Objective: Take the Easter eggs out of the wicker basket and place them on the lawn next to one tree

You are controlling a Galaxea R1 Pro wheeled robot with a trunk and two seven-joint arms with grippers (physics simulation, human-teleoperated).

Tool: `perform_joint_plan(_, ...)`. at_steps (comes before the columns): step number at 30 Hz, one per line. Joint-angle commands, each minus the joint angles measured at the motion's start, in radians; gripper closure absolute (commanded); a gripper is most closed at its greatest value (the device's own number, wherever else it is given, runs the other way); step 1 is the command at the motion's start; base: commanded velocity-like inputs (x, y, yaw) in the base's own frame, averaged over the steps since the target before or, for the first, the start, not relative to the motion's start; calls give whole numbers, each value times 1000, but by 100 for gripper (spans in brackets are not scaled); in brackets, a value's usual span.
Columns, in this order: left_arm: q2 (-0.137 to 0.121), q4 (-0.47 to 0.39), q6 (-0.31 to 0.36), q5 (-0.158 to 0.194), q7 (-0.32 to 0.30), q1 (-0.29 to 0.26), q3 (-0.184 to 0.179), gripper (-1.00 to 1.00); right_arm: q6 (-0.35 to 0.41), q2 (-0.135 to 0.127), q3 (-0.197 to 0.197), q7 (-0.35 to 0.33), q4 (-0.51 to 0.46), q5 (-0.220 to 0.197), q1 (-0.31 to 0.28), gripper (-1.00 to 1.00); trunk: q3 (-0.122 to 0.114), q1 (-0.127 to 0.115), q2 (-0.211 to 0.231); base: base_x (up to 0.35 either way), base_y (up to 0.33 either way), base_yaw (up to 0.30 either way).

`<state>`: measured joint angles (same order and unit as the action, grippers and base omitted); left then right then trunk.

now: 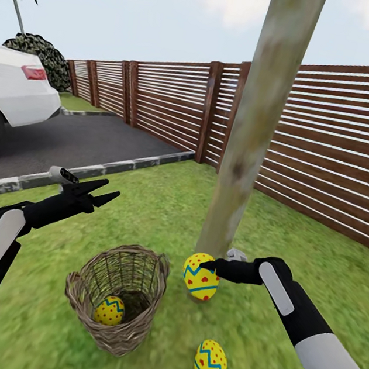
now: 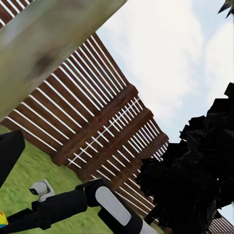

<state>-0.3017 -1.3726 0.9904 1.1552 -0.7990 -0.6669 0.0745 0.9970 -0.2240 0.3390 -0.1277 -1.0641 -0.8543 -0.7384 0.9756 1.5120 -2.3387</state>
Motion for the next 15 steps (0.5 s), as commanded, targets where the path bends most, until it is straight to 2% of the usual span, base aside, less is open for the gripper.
perform_joint_plan(1, 0, 0, 4, -2, -3, 0, 1, -100, 2, -1, 2, -9, 1, 10, -1, 100, 0, 0, 0, 0, 0, -204)
perform_joint_plan(9, 0, 0, 4, -2, -3, 0, 1, -100, 5, 0, 3, -3, 28, 10, -1, 100, -10, 0, 0, 0, 0, -204)
perform_joint_plan(12, 0, 0, 4, -2, -3, 0, 1, -100, 5, -1, 3, 1, 85, 11, -1, 100, -13, 0, 0, 0, 0, -204)
perform_joint_plan(15, -2, 0, 4, -2, -3, 0, 1, -100, -1, 1, 3, 144, 91, 11, -1, 100, -17, 0, 0, 0, 0, -204)
